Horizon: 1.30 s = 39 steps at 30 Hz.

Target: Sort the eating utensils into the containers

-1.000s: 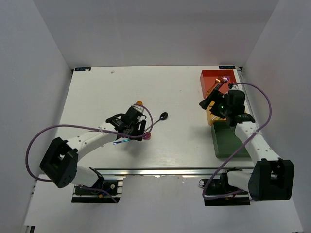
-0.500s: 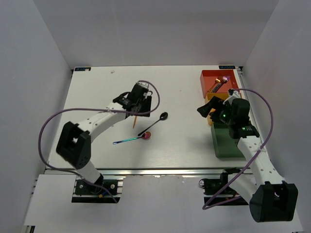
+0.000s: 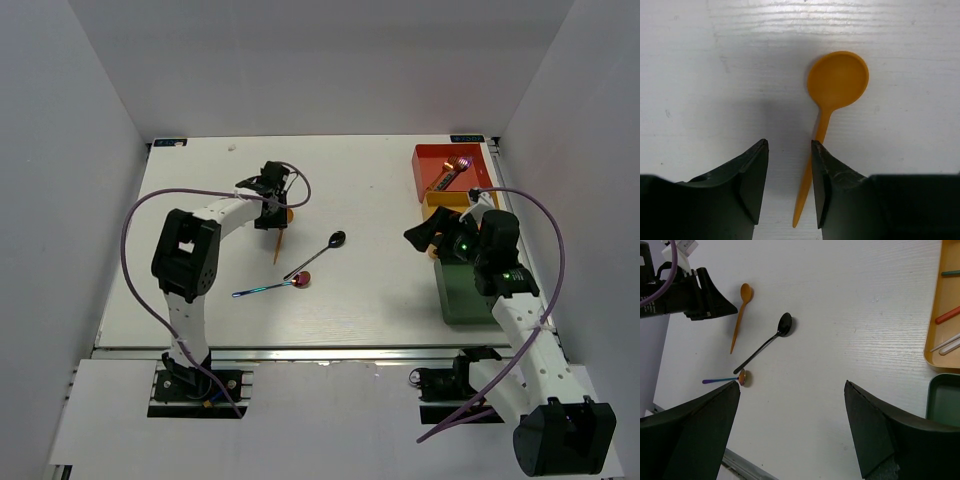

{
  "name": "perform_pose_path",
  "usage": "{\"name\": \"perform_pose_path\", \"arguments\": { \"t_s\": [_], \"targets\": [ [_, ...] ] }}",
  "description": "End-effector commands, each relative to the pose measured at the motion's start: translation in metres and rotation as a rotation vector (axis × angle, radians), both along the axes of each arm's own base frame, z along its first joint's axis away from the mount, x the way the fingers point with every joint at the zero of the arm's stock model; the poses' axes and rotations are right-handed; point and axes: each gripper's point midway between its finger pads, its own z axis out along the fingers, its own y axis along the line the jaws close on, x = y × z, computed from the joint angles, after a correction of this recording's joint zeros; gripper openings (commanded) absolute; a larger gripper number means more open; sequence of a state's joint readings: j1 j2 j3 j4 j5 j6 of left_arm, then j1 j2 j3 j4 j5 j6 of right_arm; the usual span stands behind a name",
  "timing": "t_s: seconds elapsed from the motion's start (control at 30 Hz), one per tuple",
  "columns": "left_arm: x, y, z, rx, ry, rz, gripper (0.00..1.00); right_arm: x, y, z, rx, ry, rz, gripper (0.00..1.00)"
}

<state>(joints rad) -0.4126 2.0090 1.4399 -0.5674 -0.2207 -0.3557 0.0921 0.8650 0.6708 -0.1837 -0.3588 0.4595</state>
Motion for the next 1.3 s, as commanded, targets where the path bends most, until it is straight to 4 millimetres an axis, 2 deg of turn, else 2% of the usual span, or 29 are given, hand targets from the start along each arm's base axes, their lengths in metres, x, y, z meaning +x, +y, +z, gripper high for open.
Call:
{"name": "perform_pose_path", "arguments": {
  "t_s": [0.0, 0.33, 0.43, 0.47, 0.5, 0.57, 0.6, 0.67, 0.7, 0.83, 0.87, 0.93, 0.97, 1.03, 1.07, 1.17, 1.2, 1.27],
  "targets": [
    [0.011, -0.021, 0.014, -0.088, -0.047, -0.056, 0.49, -0.003, 0.005, 0.0, 0.003, -0.012, 0.042, 0.89],
    [0.004, -0.024, -0.021, -0.096, 0.014, -0.044, 0.44, -0.001, 0.007, 0.001, 0.021, -0.011, 0.043, 0.89],
    [-0.004, -0.019, -0.034, -0.066, 0.042, -0.02, 0.33, -0.002, 0.008, 0.002, 0.027, -0.01, 0.053, 0.89],
    [-0.006, -0.012, -0.038, -0.025, 0.043, 0.0, 0.21, -0.002, 0.008, 0.002, 0.027, -0.01, 0.053, 0.89],
    [-0.012, -0.012, -0.042, 0.009, 0.059, -0.005, 0.16, -0.002, 0.008, 0.003, 0.027, -0.013, 0.053, 0.89],
    [-0.016, -0.006, -0.044, 0.068, 0.055, 0.008, 0.12, -0.003, 0.01, 0.004, 0.033, -0.016, 0.065, 0.89],
    [-0.021, -0.006, -0.048, 0.079, 0.064, 0.006, 0.0, -0.004, 0.013, 0.004, 0.043, -0.013, 0.077, 0.89],
    [-0.025, -0.008, -0.05, 0.066, 0.065, 0.01, 0.0, -0.006, 0.019, 0.008, 0.08, -0.023, 0.11, 0.89],
    [-0.025, -0.014, -0.05, 0.034, 0.062, 0.0, 0.0, -0.008, 0.022, 0.003, 0.097, -0.01, 0.124, 0.89],
    [-0.024, -0.034, -0.022, -0.092, -0.01, -0.023, 0.0, -0.009, 0.035, 0.003, 0.181, -0.014, 0.178, 0.89],
    [-0.02, -0.041, 0.006, -0.138, -0.075, -0.029, 0.0, -0.012, 0.039, 0.004, 0.204, -0.014, 0.202, 0.89],
    [-0.016, -0.054, 0.037, -0.209, -0.162, -0.037, 0.0, -0.017, 0.044, 0.001, 0.251, 0.002, 0.208, 0.89],
    [-0.016, -0.06, 0.068, -0.268, -0.224, -0.026, 0.0, -0.018, 0.05, 0.008, 0.266, -0.039, 0.236, 0.89],
    [-0.02, -0.078, 0.094, -0.347, -0.275, -0.026, 0.0, -0.022, 0.058, 0.01, 0.275, -0.053, 0.251, 0.89],
    [-0.024, -0.085, 0.112, -0.382, -0.303, -0.038, 0.0, -0.023, 0.066, 0.011, 0.263, -0.067, 0.262, 0.89],
    [-0.047, -0.128, 0.135, -0.474, -0.302, -0.147, 0.0, -0.017, 0.076, 0.009, 0.233, -0.065, 0.261, 0.89],
    [-0.061, -0.146, 0.139, -0.493, -0.291, -0.201, 0.0, -0.013, 0.077, 0.006, 0.232, -0.052, 0.246, 0.89],
    [-0.083, -0.173, 0.144, -0.561, -0.255, -0.302, 0.0, -0.006, 0.077, 0.014, 0.252, -0.062, 0.219, 0.88]
  ]
}}
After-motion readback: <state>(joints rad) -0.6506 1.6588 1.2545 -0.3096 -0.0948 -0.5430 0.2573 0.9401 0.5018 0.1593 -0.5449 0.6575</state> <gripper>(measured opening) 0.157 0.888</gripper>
